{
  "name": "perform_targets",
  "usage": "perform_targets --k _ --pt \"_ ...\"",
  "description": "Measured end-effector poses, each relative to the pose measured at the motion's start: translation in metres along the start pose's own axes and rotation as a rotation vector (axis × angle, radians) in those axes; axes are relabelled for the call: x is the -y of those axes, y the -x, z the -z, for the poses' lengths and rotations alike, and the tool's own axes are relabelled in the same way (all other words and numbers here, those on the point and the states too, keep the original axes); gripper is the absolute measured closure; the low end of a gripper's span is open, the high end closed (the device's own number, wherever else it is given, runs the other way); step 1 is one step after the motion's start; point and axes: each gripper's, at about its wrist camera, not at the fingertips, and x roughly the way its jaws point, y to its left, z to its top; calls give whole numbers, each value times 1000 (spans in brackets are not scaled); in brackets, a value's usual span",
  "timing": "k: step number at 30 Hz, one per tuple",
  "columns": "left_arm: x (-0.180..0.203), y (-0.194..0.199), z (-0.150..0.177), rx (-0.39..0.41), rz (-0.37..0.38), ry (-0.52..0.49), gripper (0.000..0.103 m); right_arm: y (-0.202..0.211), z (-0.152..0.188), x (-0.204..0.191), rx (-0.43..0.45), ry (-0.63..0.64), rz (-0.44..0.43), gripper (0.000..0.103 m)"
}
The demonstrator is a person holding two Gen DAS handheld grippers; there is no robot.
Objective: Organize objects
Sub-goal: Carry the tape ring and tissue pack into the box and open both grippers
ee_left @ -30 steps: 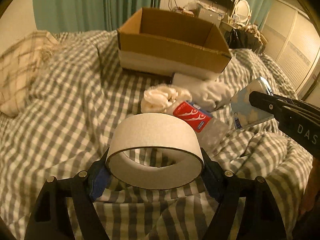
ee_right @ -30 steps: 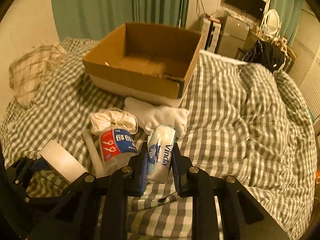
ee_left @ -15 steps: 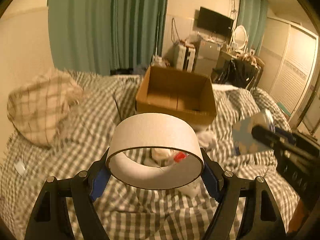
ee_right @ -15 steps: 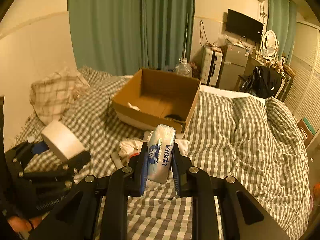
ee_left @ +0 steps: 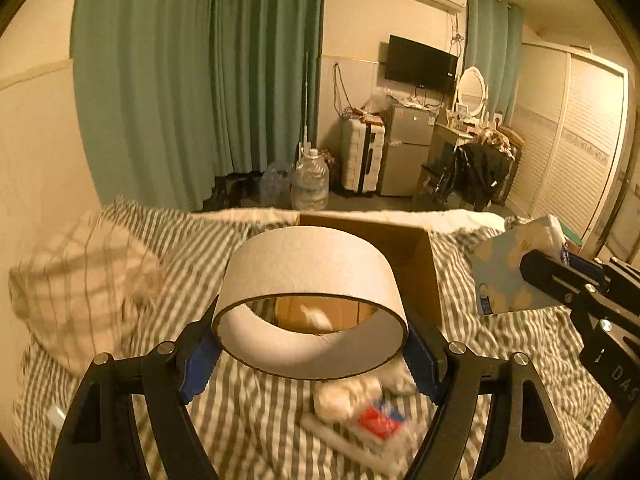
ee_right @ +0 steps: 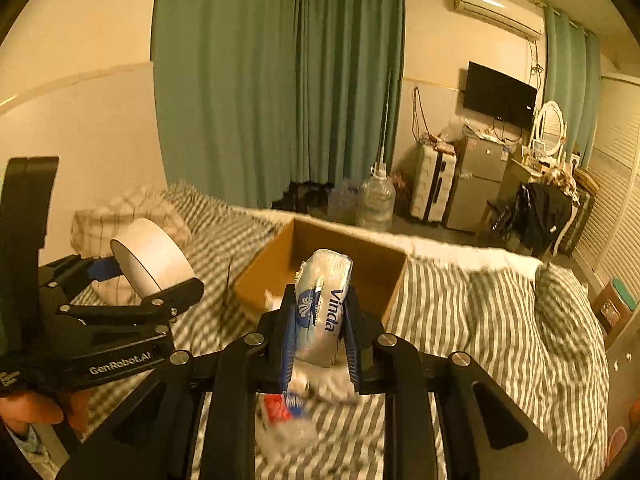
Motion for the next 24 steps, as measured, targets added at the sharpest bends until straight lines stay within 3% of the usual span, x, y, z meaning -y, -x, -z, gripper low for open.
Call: perform_targets --k 5,11,18,24 --pt "2 -44 -30 -2 11 -17 22 -37 -25 11 1 -7 5 84" --pt "8 -104 -43 -29 34 -44 22 -98 -40 30 -36 -25 18 84" --pt "11 -168 -30 -93 46 -54 22 -168 -26 50 -106 -65 24 85" --pt "13 -206 -17 -128 78 -53 22 -203 -7 67 -151 -90 27 85"
